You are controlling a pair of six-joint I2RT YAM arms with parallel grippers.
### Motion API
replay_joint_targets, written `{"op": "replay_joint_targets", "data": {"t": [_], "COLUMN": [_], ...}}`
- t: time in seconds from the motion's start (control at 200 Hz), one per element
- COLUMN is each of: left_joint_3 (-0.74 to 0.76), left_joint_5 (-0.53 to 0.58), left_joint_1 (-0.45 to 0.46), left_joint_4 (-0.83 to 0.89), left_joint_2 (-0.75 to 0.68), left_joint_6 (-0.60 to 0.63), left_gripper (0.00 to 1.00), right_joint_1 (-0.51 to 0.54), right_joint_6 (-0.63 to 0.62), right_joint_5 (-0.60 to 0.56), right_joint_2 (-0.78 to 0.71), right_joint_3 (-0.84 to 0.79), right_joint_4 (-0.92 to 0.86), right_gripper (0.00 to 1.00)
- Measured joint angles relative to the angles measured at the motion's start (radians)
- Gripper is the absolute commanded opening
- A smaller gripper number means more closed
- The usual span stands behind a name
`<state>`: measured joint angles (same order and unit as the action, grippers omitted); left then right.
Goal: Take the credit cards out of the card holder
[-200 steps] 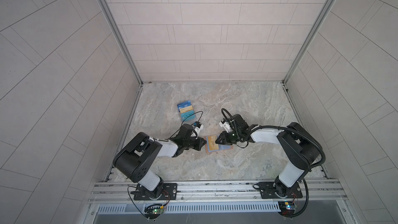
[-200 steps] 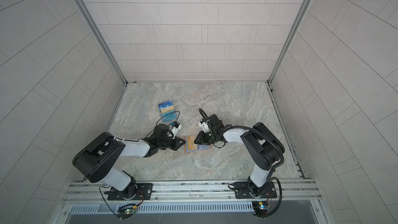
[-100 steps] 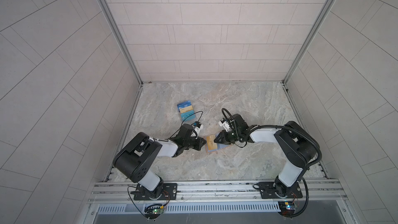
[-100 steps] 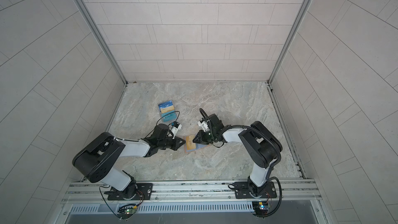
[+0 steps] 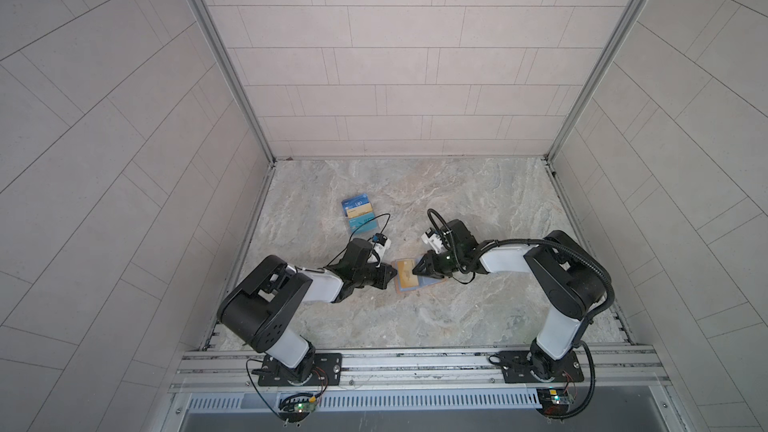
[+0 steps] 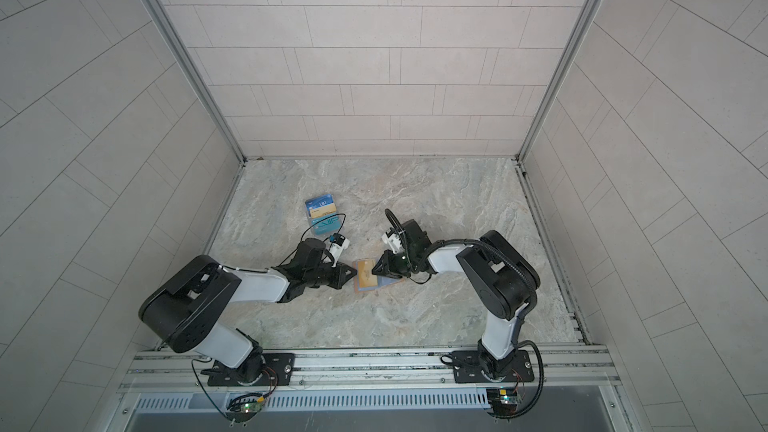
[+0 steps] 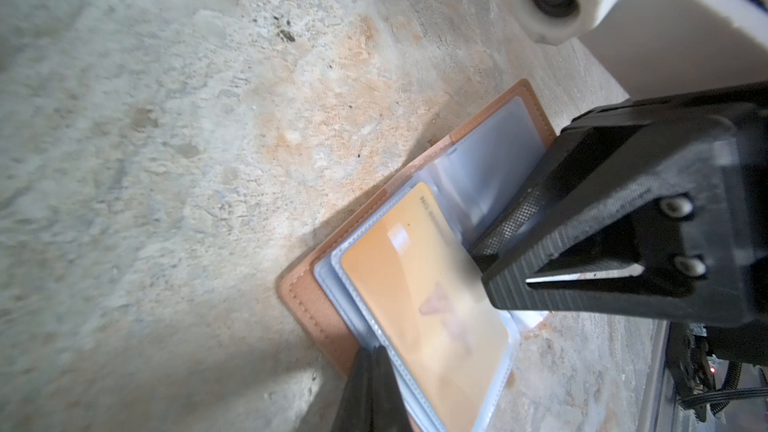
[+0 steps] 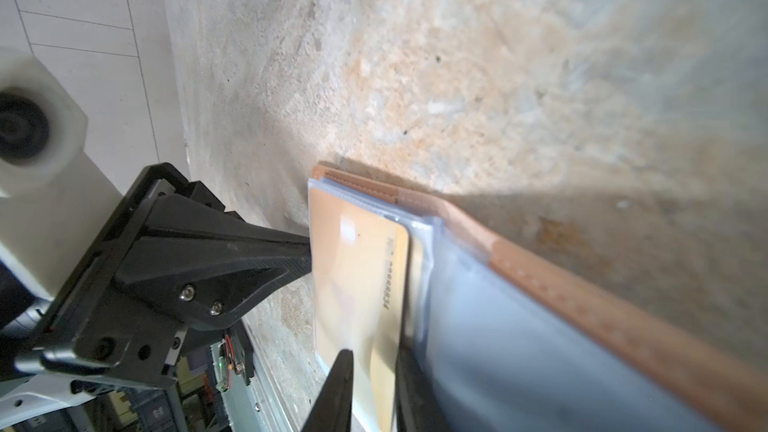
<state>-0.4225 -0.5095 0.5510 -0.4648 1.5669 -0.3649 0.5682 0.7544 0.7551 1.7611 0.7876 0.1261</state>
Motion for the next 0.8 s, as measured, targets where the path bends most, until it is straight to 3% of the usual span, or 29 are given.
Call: {"op": "replay_joint_targets", "data": {"t": [0.24, 0.796], "left_joint_3": [0.000, 0.000], "left_joint_5": [0.002, 0.002], "left_joint_1": [0.001, 0.002], "left_joint_4": [0.000, 0.000], "left_joint_2": [0.000, -0.001], "left_joint_6": [0.000, 0.000], "left_gripper": [0.00, 0.00], "right_joint_1": [0.006, 0.040], "right_joint_6": [-0.072, -0.080], "right_joint_5": [-0.083, -0.037], "right_joint_2": [-0.056, -0.052], "right_joint_3": [0.006, 0.006], "right_joint_4": [-0.122, -0.137], "right_gripper": [0.26, 0.24]}}
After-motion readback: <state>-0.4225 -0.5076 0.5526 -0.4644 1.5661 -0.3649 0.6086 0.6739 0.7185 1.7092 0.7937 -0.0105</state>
